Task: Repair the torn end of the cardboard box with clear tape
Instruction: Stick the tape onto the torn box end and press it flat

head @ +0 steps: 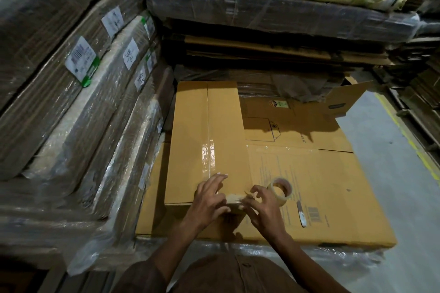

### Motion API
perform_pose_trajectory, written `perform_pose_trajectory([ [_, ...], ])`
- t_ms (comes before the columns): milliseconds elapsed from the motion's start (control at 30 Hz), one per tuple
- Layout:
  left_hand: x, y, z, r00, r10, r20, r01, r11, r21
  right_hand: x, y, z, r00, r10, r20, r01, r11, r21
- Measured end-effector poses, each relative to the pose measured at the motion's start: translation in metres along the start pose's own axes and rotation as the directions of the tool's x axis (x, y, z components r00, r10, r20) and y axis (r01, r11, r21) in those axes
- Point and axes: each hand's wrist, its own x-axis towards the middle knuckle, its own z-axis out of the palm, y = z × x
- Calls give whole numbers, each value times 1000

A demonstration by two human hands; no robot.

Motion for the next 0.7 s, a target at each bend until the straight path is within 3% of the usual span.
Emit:
perform_pose_trajectory([
  [133, 12, 14, 7, 997, 80, 6, -81, 995, 66, 10, -13, 6, 997, -40, 59, 45, 996, -79],
  [300, 9, 5, 14, 995, 24, 93, -31, 996, 83, 6, 2, 0, 992, -35, 117, 47, 994, -100],
  [533, 10, -6, 4, 987, 43, 153, -29, 995, -92, 0, 18, -6, 992, 0, 123, -10, 997, 78],
  [700, 16, -2, 1, 974, -45, 222, 68, 993, -99, 5, 1, -2, 988, 51, 143, -69, 990, 125],
])
